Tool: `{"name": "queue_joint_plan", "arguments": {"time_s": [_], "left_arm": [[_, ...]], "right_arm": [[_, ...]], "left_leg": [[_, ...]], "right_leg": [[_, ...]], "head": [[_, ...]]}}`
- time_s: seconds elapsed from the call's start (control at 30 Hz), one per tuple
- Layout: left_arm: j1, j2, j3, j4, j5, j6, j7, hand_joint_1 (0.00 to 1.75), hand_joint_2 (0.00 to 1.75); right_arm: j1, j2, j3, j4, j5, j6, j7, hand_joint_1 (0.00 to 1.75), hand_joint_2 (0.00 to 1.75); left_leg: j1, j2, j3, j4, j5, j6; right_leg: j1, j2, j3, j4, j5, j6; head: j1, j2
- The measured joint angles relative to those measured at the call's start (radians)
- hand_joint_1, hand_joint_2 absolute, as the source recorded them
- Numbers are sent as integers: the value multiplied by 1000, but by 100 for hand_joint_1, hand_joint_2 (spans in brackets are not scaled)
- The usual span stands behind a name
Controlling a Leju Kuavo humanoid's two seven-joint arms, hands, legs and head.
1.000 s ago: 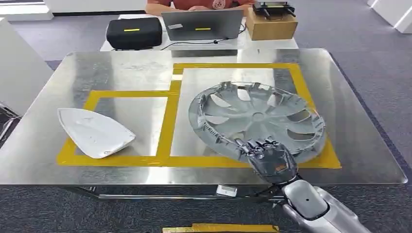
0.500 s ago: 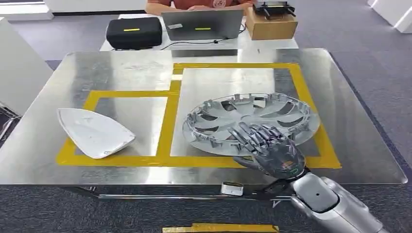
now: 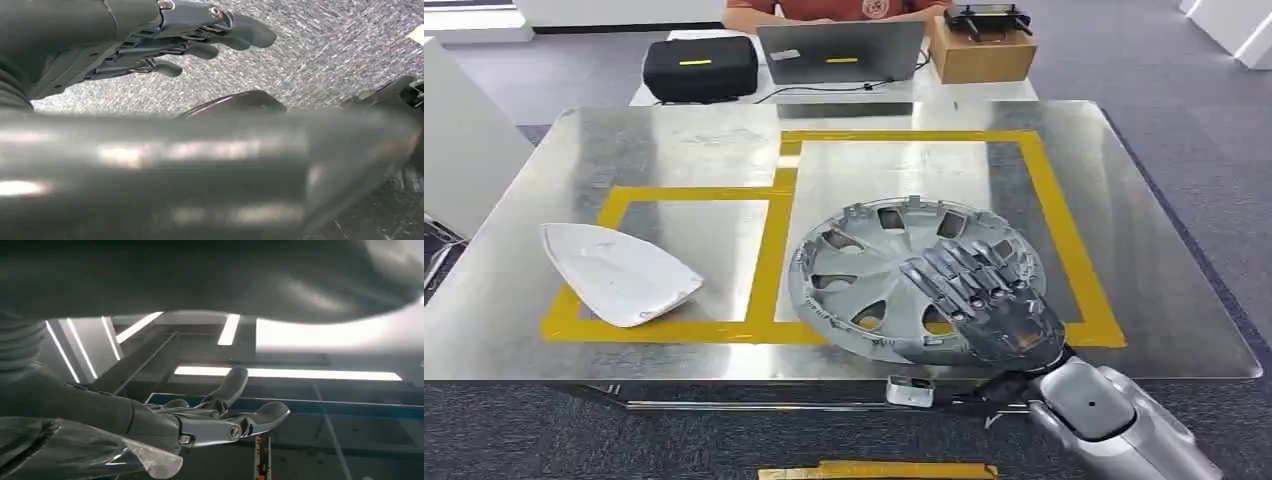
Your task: Take the parts from the cabinet and place them on the table.
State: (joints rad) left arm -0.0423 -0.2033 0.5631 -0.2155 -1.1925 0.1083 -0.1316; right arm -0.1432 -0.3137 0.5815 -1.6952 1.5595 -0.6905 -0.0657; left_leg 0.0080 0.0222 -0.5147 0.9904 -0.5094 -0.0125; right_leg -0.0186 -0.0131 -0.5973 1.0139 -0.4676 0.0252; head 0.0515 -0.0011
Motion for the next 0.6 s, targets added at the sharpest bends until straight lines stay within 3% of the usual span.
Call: {"name": "queue_joint_plan", "arguments": {"time_s": [0.1,0.17,0.33,0.6], "left_arm": [[3,0,0,0,0,0,0,0,0],[2,-1,0,0,0,0,0,0,0],[2,-3,0,0,-2,0,-8,0,0],[2,-3,0,0,-4,-2,-19,0,0]], "right_arm": [[54,71,-85,-78,0,0,-165,0,0],[81,131,-130,-136,0,0,-227,0,0],[98,207,-151,-301,0,-4,-239,0,0],[105,230,-151,-400,0,-4,-251,0,0]], "left_leg": [[0,0,-1,0,0,0],[0,0,-2,0,0,0],[0,0,-1,-1,0,0],[0,0,-1,1,0,0]], "right_leg": [[0,1,0,0,0,0],[0,1,0,0,0,0],[0,1,0,0,0,0],[0,1,1,0,0,1]], "head": [[0,0],[0,0],[0,0],[0,0]]}}
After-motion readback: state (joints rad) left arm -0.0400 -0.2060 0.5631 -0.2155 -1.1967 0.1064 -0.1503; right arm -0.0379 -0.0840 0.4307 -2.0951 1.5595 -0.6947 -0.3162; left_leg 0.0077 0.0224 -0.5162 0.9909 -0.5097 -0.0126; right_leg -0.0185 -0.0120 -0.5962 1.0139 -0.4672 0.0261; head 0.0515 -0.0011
